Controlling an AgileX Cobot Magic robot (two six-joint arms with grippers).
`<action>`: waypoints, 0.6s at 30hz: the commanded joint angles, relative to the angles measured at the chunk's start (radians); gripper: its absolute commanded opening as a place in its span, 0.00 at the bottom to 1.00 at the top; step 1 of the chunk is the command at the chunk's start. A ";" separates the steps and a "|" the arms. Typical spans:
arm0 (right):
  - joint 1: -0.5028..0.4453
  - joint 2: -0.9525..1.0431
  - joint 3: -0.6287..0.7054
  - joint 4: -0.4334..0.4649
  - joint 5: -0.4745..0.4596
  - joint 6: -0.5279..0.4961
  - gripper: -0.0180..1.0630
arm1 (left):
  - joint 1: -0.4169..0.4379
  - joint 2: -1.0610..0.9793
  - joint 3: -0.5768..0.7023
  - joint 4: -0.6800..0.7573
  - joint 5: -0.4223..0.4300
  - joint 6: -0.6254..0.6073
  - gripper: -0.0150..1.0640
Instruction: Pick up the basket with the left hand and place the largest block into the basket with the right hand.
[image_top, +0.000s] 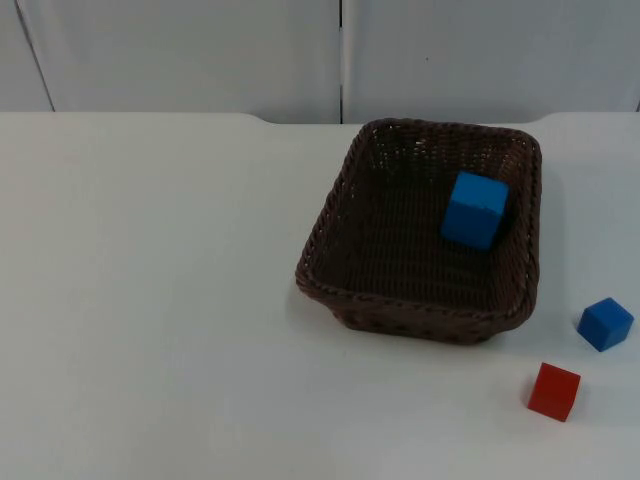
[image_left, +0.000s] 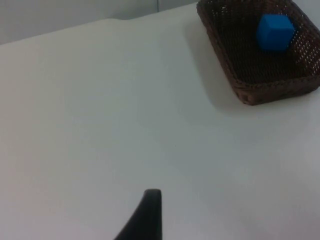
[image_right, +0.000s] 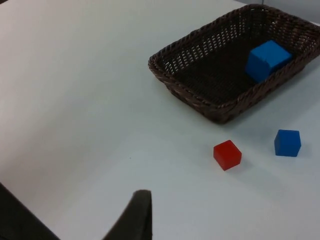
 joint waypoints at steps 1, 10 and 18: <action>-0.002 -0.004 0.000 -0.015 -0.002 0.016 0.89 | -0.001 -0.004 0.004 0.005 0.004 -0.008 0.87; -0.002 -0.004 0.000 -0.011 -0.002 -0.004 0.89 | -0.001 -0.004 0.004 0.005 0.004 -0.008 0.87; -0.002 -0.004 0.000 -0.006 -0.002 -0.014 0.89 | -0.001 -0.004 0.004 0.005 0.004 -0.008 0.87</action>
